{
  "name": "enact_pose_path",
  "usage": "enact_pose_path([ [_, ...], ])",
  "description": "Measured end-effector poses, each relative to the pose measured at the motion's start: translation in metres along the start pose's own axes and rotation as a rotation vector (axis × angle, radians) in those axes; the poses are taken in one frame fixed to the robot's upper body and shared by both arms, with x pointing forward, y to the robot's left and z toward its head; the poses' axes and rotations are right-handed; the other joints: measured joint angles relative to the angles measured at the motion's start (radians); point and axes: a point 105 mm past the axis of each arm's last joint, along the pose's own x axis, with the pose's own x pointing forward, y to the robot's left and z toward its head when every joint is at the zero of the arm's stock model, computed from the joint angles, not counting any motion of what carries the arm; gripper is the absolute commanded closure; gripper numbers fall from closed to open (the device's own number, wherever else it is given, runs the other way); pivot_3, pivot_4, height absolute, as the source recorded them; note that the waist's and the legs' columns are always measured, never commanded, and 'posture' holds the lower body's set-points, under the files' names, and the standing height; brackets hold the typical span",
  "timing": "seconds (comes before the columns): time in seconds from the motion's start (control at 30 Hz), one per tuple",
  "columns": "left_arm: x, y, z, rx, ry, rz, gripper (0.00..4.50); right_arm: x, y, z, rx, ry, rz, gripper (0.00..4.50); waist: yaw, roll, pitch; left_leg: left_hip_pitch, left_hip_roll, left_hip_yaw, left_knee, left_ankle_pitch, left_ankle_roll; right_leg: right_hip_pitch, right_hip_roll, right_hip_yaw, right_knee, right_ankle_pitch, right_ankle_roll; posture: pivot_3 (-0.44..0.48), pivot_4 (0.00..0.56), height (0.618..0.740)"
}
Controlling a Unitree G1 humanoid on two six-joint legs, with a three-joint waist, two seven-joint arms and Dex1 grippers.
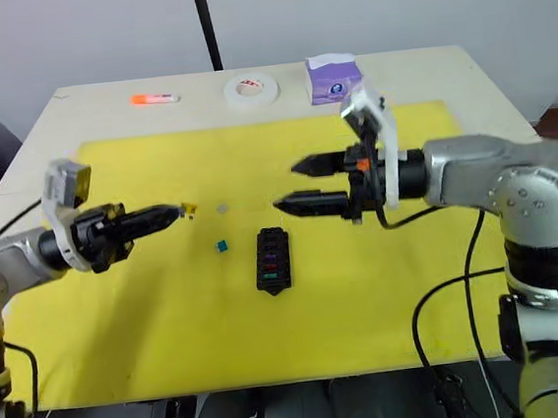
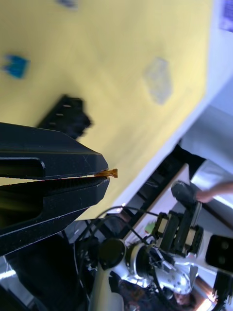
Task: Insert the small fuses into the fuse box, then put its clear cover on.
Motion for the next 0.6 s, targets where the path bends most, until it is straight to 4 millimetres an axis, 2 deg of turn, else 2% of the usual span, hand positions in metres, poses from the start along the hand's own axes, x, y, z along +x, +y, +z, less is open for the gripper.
enact_pose_path([
  [0.13, 0.012, -0.004, 0.013, 0.028, -0.027, -0.057, 4.47, 0.006, -0.002, 0.009, 0.035, -0.035, 0.007, 0.00, 0.000, 0.000, 0.000, -0.001, 0.000, 0.000, 0.001, 0.000, 0.000, 0.000, 0.000, 0.000, 0.000, 0.000, 0.000, 0.000, 0.150, 0.740],
  [0.23, 0.025, -0.008, 0.022, 0.059, -0.038, -0.104, 4.50, 0.011, -0.003, 0.019, 0.034, -0.063, 0.008, 0.63, 0.000, 0.000, 0.000, -0.001, 0.000, 0.000, 0.001, 0.000, 0.000, 0.000, 0.000, 0.000, 0.000, 0.000, 0.001, 0.000, 0.150, 0.740],
  [0.37, 0.044, -0.012, 0.036, 0.133, -0.072, -0.152, 4.50, 0.026, 0.001, 0.019, 0.052, -0.082, 0.047, 1.94, 0.000, 0.000, 0.000, -0.001, 0.000, 0.000, 0.000, 0.000, 0.000, 0.000, 0.000, 0.000, 0.000, 0.000, 0.002, 0.000, 0.150, 0.740],
  [0.6, 0.055, -0.010, 0.036, 0.155, -0.076, -0.169, 4.50, 0.032, 0.001, 0.022, 0.111, -0.133, 0.070, 1.94, -0.003, 0.000, 0.000, -0.001, 0.000, -0.001, 0.000, 0.000, 0.000, -0.001, 0.001, 0.000, 0.001, 0.001, 0.002, 0.000, 0.150, 0.740],
])
